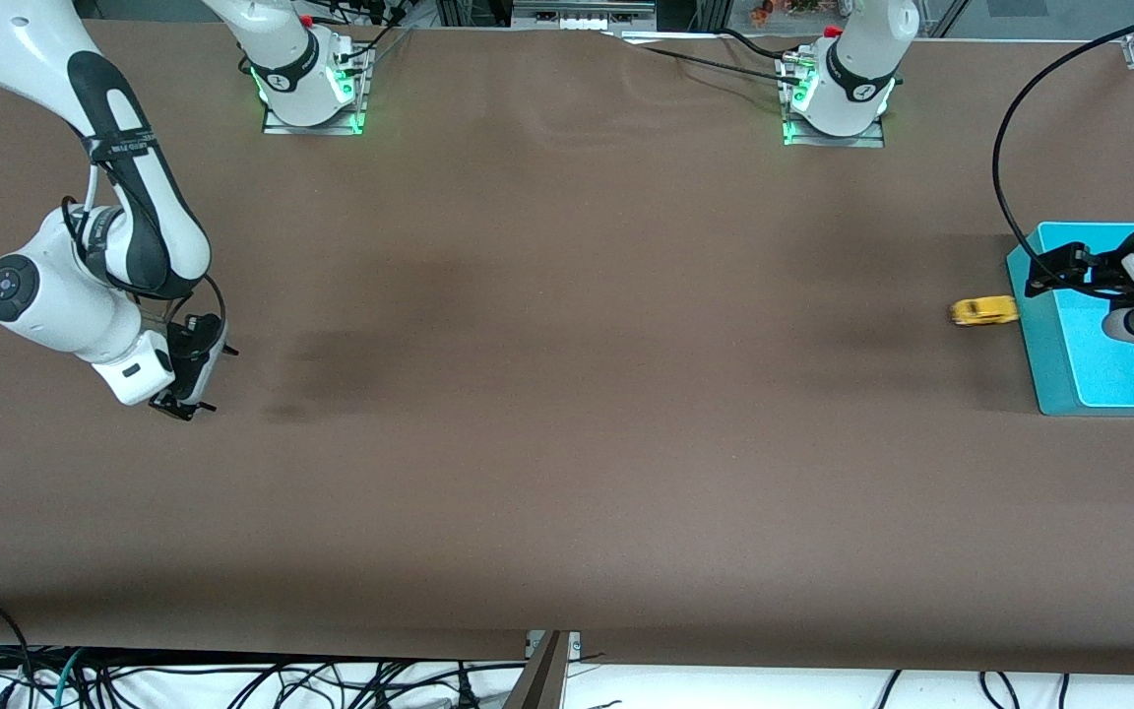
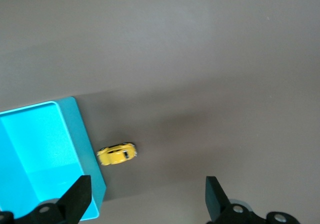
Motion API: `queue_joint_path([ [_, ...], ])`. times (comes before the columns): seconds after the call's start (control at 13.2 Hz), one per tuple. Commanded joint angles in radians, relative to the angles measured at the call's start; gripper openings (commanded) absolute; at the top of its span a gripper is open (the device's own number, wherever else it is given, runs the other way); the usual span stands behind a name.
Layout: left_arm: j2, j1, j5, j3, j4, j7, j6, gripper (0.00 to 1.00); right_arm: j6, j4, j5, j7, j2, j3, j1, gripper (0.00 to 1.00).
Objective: Wind and store yellow beetle car
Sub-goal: 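Reach the left gripper to the car while the right gripper withdraws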
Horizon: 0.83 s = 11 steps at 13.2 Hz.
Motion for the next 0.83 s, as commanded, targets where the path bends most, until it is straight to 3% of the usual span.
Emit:
queue_joint_path([
  [0.0,0.008,0.0,-0.006,-0.01,0.003,0.047,-0.034,1.0,-0.157,0.119,-0.002,0.176,-0.023,0.021,0.023,1.0],
  [0.23,0.002,0.003,0.006,-0.025,-0.052,0.091,-0.024,1.0,-0.341,0.276,-0.006,0.438,-0.03,0.021,0.049,1.0],
  [0.53,-0.138,0.011,0.052,-0.039,-0.333,0.212,0.203,1.0,-0.541,0.445,-0.042,0.801,-0.033,0.024,0.143,1.0],
  [0.76,-0.153,0.033,0.052,-0.039,-0.447,0.416,0.303,1.0,-0.604,0.486,-0.035,1.092,-0.037,0.027,0.188,1.0],
])
